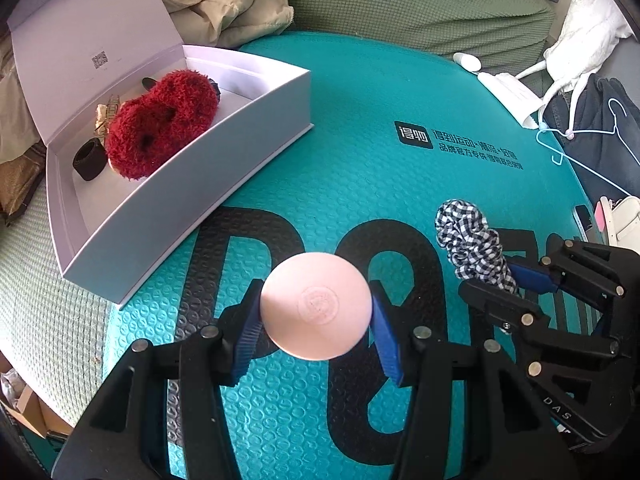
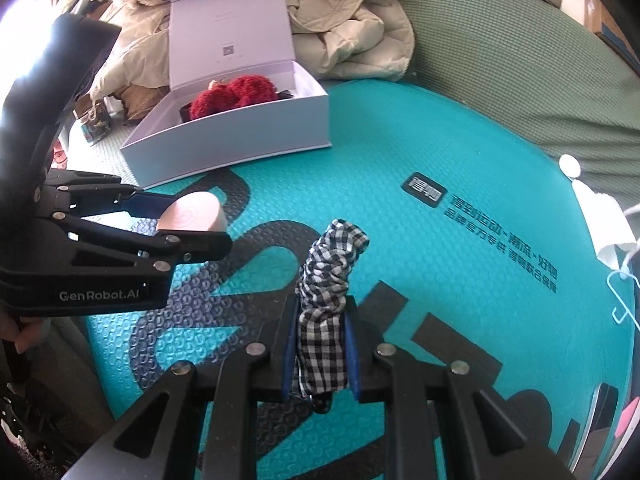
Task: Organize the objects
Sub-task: 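Lift and carry the pink compact and gingham scrunchie with both tools to the box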
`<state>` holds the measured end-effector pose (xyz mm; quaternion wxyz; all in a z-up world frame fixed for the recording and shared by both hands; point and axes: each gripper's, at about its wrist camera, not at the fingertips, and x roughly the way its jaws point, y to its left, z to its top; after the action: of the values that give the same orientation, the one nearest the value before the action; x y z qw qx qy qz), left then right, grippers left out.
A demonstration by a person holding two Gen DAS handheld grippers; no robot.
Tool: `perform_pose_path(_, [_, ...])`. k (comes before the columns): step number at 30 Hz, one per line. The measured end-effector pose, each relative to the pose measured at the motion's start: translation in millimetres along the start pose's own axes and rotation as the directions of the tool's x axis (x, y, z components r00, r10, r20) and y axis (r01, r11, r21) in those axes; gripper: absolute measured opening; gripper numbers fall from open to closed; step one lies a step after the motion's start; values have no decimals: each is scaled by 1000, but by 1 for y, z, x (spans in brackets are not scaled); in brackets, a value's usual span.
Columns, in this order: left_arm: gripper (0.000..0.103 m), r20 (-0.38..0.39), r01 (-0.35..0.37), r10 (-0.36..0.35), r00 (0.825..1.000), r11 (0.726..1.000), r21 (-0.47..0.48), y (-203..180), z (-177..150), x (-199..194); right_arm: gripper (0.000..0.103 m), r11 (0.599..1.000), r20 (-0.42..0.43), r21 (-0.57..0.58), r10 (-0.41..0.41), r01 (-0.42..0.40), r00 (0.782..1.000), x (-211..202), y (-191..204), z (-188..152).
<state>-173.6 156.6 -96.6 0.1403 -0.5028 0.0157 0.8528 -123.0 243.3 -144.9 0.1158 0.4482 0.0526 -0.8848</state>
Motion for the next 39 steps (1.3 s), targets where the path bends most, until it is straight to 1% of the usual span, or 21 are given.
perform_pose_path(7, [49,38,-40,42,998,998,-56,17,-9,-34,20,995,27,-76,60,-58,998,-11,24,11])
perform_pose_path(13, [49,57,-94,101,993,989,-117,37,-27,-66,20,983,43,-151,112,-104,993,-22,50,17])
perform_pose_path(20, [49,67,-166,182,981,967,-193,55,-58,-103,20,956,63,-241,185,-165,981,-39,86,15])
perform_pose_path(28, [49,77,-235,264,961,934,-268,63,-96,-143,20,922,76,-325,250,-213,965,-61,119,6])
perform_pose_path(34, [49,91,-260,296,951,923,-284,63,-101,-163,20,909,89,-354,266,-219,960,-75,128,5])
perform_pose_path(37, [49,113,-257,297,948,926,-276,60,-97,-170,20,905,96,-365,269,-218,958,-80,129,8])
perform_pose_path(39, [49,126,-246,288,949,930,-273,59,-92,-172,20,902,98,-372,272,-218,957,-83,129,11])
